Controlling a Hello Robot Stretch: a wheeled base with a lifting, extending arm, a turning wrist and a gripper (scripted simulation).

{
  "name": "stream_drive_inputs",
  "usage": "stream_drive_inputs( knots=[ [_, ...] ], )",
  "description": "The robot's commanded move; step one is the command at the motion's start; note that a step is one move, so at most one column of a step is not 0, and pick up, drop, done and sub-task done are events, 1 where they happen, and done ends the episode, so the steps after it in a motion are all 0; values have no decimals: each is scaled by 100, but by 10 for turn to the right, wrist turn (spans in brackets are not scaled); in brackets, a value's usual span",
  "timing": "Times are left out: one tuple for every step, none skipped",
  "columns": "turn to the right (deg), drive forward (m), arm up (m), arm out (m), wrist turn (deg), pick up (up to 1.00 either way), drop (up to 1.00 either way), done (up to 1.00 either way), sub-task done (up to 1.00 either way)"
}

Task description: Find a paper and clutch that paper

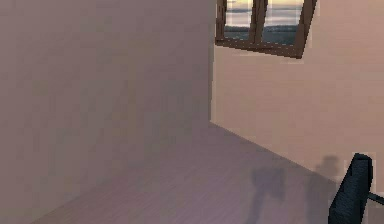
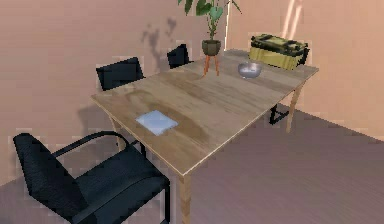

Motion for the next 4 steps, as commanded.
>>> stream_drive_inputs(
  knots=[
    [0,0,50,0,0,0,0,0,0],
    [0,0,38,0,0,0,0,0,0],
    [0,0,0,50,0,0,0,0,0],
    [0,0,0,0,450,0,0,0,0]
  ],
)
